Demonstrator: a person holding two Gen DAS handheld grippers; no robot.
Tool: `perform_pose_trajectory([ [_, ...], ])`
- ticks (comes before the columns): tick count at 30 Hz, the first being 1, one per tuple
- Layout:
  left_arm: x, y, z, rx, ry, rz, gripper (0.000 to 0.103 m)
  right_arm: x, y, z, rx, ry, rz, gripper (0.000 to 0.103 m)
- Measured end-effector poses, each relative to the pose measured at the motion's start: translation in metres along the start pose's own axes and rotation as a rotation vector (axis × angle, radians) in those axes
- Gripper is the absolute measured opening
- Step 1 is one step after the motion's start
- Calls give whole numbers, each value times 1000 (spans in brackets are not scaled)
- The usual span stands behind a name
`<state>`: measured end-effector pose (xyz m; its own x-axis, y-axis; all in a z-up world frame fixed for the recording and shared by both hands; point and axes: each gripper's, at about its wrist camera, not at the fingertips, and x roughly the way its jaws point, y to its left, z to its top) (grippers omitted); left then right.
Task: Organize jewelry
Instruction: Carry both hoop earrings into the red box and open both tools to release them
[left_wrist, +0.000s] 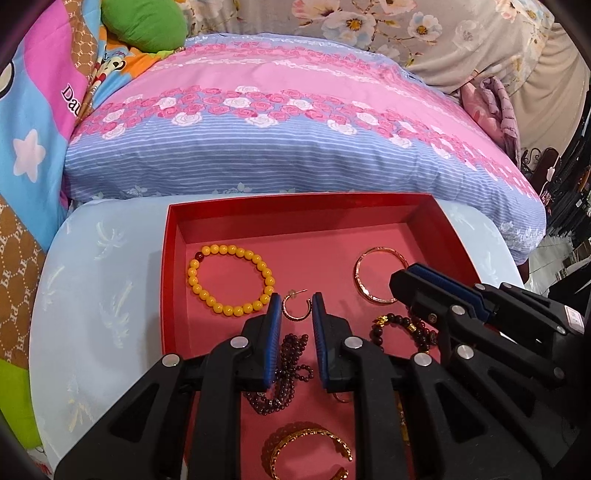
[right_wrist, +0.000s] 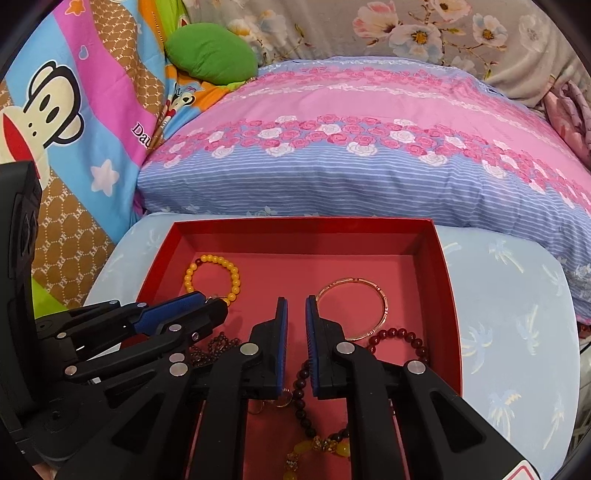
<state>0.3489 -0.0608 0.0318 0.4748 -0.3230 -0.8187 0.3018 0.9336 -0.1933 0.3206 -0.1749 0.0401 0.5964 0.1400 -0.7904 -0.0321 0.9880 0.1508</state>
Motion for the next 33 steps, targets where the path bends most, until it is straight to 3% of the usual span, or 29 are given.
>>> perform_pose_trajectory([
  [7,8,2,-1,-15,17,7,19,0,-1,-4,2,-5,-5,10],
  [9,7,2,-1,-14,11,14,28,-1,-2,-6,6,-7,-4,10],
  [14,5,1,-1,-6,1,29,34,-3,-4,-7,19,-12,-3,10],
  [19,-1,-3,-2,6,-16,47,34,-9,-3,-10,20,-19,-7,12],
  [30,-47,-26,-29,36,-72,87,34,-60,1,-39,28,-70,-22,14],
  [33,-60,-32,-41,41,-83,106,36,-78,-1,-53,44,-84,-23,22],
])
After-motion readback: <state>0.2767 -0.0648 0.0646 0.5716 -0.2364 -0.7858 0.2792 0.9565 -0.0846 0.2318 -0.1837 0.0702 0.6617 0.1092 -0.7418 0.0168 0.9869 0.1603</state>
